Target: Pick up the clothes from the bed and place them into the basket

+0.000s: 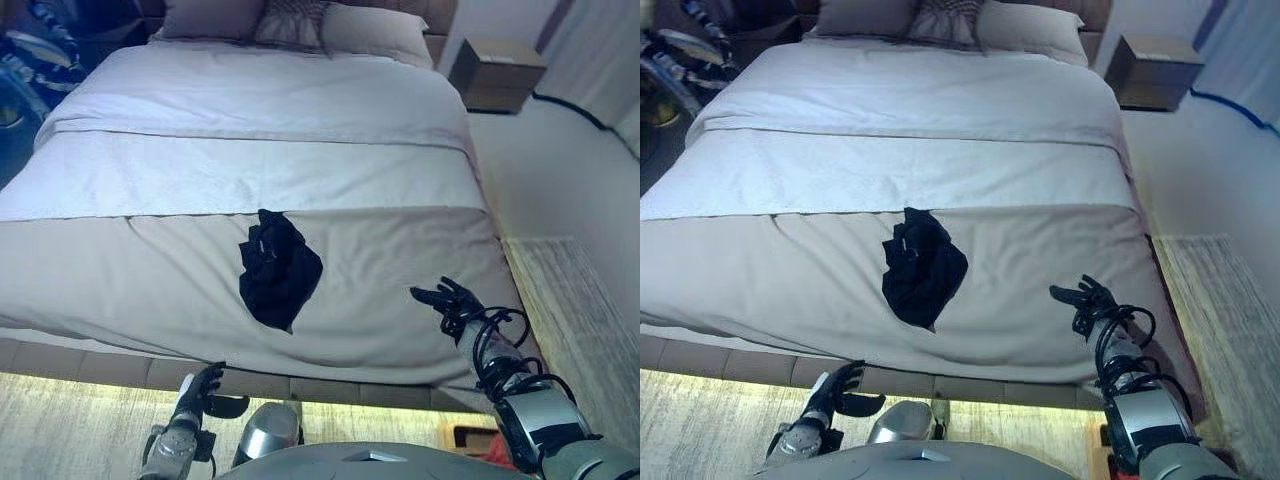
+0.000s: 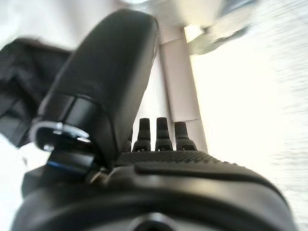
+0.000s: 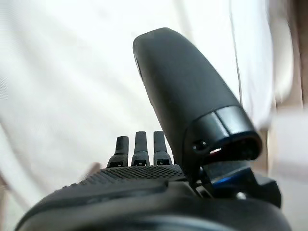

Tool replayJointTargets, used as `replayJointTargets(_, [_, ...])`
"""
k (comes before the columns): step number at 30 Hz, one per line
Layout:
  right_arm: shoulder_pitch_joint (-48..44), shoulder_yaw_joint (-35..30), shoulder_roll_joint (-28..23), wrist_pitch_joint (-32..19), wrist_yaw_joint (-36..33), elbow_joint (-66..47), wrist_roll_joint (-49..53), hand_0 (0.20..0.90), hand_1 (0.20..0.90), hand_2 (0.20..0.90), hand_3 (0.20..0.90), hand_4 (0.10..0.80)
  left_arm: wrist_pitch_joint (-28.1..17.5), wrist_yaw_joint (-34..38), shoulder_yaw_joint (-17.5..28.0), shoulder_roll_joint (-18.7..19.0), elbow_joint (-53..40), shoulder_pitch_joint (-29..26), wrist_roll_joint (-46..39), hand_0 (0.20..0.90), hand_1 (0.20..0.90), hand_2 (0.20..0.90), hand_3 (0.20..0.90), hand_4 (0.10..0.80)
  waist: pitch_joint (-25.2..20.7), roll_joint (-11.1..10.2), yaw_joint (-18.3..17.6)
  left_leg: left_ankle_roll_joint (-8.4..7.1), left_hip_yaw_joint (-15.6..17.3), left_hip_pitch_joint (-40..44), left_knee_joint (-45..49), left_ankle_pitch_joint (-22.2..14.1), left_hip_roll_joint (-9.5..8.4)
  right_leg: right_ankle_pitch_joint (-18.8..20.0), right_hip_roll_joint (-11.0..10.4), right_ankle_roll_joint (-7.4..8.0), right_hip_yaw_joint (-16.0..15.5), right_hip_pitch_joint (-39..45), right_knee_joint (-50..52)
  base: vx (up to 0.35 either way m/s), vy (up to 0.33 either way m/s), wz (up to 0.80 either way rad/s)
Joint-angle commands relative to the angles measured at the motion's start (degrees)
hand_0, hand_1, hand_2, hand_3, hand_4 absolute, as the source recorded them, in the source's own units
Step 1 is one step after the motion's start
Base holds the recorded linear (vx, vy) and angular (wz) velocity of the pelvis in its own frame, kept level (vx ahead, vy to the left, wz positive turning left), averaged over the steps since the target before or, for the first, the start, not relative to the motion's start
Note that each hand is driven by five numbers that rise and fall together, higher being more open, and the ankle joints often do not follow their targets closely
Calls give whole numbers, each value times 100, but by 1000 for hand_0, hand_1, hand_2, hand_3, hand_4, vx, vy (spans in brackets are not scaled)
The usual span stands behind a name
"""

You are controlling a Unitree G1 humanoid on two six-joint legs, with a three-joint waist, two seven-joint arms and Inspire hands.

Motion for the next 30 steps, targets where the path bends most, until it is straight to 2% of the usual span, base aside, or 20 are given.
replayJointTargets(1, [-258,162,-510,-733,20,-755,-663,900,900,900,900,800,-45,342,-55,240,-256,114,-400,900,900,900,900,800,-40,-133,-79,-274,112,-174,-175,-227,-72,402,462,-247,230,-238,-1374,58,-453,72])
replayJointTargets(2, [-290,276,-527,-758,24,-794,-724,900,900,900,900,800,-34,380,-60,285,-242,101,-331,900,900,900,900,800,38,-207,-143,-346,-37,-179,-174,-230,-31,395,578,-239,446,-348,-1925,66,-379,62])
replayJointTargets(3, [-298,298,-528,-766,25,-796,-750,900,900,900,900,800,-30,390,-58,290,-237,100,-313,900,900,900,900,800,49,-211,-164,-359,-70,-181,-166,-235,-19,399,607,-242,466,-343,-2017,122,-327,54])
replayJointTargets(4, [-397,413,-568,-802,-118,-778,-928,900,900,900,900,800,-92,461,-109,339,-213,107,-130,900,900,900,900,800,134,-292,-284,-413,-342,-189,-175,-271,-2,466,807,-213,877,-554,-2538,118,-250,51])
replayJointTargets(7, [-837,665,-670,-852,-83,-636,-1215,900,900,900,900,800,-312,681,-195,549,-257,17,253,900,900,900,900,800,360,-428,-401,-416,-791,-233,-224,-397,3,842,883,-135,1308,-1194,-2522,100,-281,97])
replayJointTargets(8, [-972,758,-762,-858,-37,-584,-1267,900,900,900,900,800,-328,767,-237,622,-297,5,277,900,900,900,900,800,423,-434,-379,-412,-971,-300,-175,-403,-8,577,1041,-171,1406,-1122,-2557,110,-182,160])
replayJointTargets(10, [-1126,939,-845,-723,-69,-807,-1559,900,900,900,900,800,-359,808,-31,598,-507,14,87,900,900,900,900,800,524,-456,-241,-509,-1030,-544,-135,-197,24,306,1247,-353,1251,-880,-2646,74,-155,157])
replayJointTargets(11, [-1141,957,-849,-757,-47,-831,-1670,900,900,900,900,800,-401,784,-13,600,-518,5,31,900,900,900,900,800,534,-460,-238,-531,-1018,-576,-126,-178,38,287,1269,-374,1232,-871,-2656,-79,-211,90])
replayJointTargets(12, [-1214,1099,-902,-802,-313,-1102,-1995,900,900,900,900,800,-556,584,9,655,-731,-174,118,900,900,900,900,800,688,-465,-228,-746,-495,-913,-36,32,315,235,1316,-447,977,-855,-2736,-84,-208,68])
replayJointTargets(14, [-1184,1140,-1094,-691,-706,-1466,-2355,900,900,900,900,800,-617,382,-92,713,-1025,-329,275,900,900,900,900,800,835,-397,-298,-898,161,-1138,25,221,614,181,1255,-499,565,-919,-2722,-42,-164,95])
replayJointTargets(15, [-1171,1147,-1146,-681,-754,-1534,-2415,900,900,900,900,800,-589,352,-117,723,-1092,-337,254,900,900,900,900,800,857,-371,-302,-924,177,-1179,18,261,633,165,1250,-512,508,-928,-2707,37,-50,115])
replayJointTargets(17, [-1250,1213,-1352,-852,-1029,-1679,-2840,900,900,900,900,800,-609,250,-213,751,-1333,-298,208,900,900,900,900,800,1048,-253,-209,-1012,-22,-1392,73,363,635,33,1226,-586,344,-992,-2537,32,-31,127])
replayJointTargets(22, [-2030,1628,-1525,-1131,-1399,-1660,-3670,900,900,900,900,800,-758,259,-402,854,-1484,-367,287,900,900,900,900,800,1271,-221,10,-1007,-293,-1675,101,363,539,76,1222,-650,167,-1300,-2433,12,-89,43])
replayJointTargets(28, [-3297,2400,-1733,-590,-2158,-1350,-4838,900,900,900,900,800,-604,354,-552,1021,-1496,-541,114,900,900,900,900,800,1537,-194,294,-998,-694,-2290,553,310,429,100,1189,-700,69,-1820,-2057,34,-107,16])
replayJointTargets(30, [-3521,2444,-1708,-434,-2100,-1176,-4853,900,900,900,900,800,-611,304,-529,1063,-1474,-559,108,900,900,900,900,800,1574,-190,341,-1003,-753,-2428,633,305,431,96,1184,-707,58,-1932,-1991,38,-86,29])
